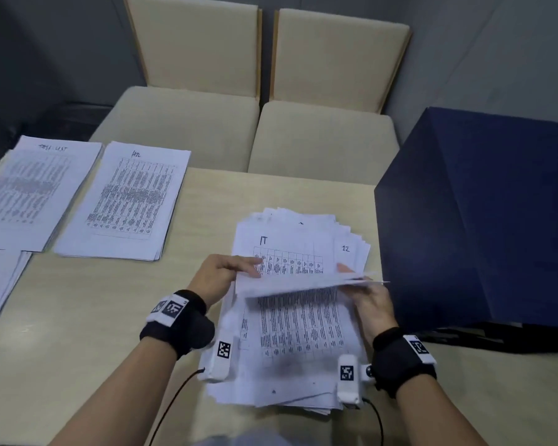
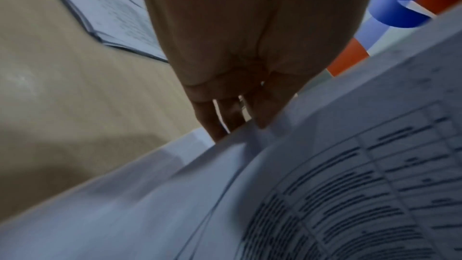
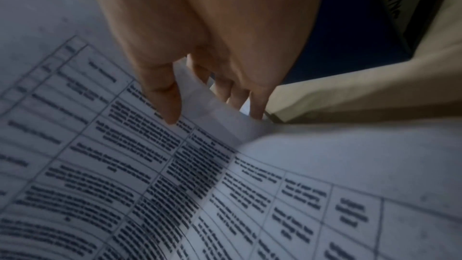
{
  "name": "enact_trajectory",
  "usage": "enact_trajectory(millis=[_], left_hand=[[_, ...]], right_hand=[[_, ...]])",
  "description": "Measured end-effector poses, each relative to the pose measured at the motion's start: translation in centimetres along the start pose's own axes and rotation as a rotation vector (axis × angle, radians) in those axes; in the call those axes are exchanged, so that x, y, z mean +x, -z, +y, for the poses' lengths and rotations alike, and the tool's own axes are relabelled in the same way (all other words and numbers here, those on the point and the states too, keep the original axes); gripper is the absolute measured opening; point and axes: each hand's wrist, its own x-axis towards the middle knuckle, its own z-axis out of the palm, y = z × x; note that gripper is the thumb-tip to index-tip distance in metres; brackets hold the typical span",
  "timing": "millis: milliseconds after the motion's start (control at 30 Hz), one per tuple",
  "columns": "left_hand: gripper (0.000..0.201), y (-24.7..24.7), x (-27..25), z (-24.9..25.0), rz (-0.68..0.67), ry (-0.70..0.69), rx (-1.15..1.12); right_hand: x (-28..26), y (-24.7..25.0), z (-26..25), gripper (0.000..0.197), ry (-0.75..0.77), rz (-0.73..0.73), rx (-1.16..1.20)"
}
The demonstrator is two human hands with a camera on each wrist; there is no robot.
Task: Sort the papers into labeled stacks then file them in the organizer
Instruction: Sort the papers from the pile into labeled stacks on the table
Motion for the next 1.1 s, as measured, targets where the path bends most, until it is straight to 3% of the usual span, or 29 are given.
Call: enact_trajectory(millis=[67, 167, 300, 433, 500, 567, 600, 700, 767, 833, 1000, 1100], left_hand=[[0.043, -0.1, 0.4, -0.7, 0.124, 0.050, 0.170], [0.020, -0.9, 0.9, -1.3, 0.274, 0.155, 0.528], [0.050, -2.8, 1.4, -1.9, 0.272, 0.267, 0.732], [0.073, -3.0, 1.7, -2.7, 0.342, 0.364, 0.653], [0.073, -2.6, 1.3, -2.6, 0.440, 0.295, 0.715], [0.043, -2.1, 1.0, -2.5, 0.510, -0.002, 0.592], [0.039, -1.8, 0.8, -2.0, 0.444, -0.117, 0.457], [0.059, -1.5, 0.1, 0.6, 0.088, -0.193, 0.220], [0.067, -1.5, 0.4, 2.4, 0.023, -0.188, 0.097], [0.068, -1.7, 0.8, 4.5, 0.052, -0.194, -0.095], [0.043, -2.2, 1.1, 8.5, 0.197, -0.350, -0.330], [0.040, -2.6, 1.3, 7.4, 0.213, -0.377, -0.324]], right_hand=[[-0.2, 0.0, 0.6, 0.027, -0.001, 0.047, -0.044], [-0.7, 0.6, 1.2, 0.033, 0.024, 0.093, -0.017], [-1.2, 1.2, 1.1, 0.037, 0.038, 0.110, 0.011], [-1.3, 2.2, 1.2, 0.033, -0.015, 0.084, 0.010], [-1.6, 2.6, 1.0, 0.030, -0.024, 0.067, 0.049], [-1.5, 2.4, 0.3, 0.024, 0.029, 0.067, 0.020], [-1.4, 2.2, -0.3, 0.021, 0.037, 0.053, 0.030], [-1.0, 0.7, -3.0, 0.025, 0.064, 0.020, 0.120], [-1.1, -0.9, -5.6, 0.024, 0.123, -0.009, 0.160], [-1.4, -2.5, -8.3, 0.022, 0.208, -0.031, 0.168], [-3.0, -4.9, -12.7, 0.023, 0.541, 0.038, 0.074], [-3.2, -5.6, -11.5, 0.022, 0.550, 0.086, 0.008]])
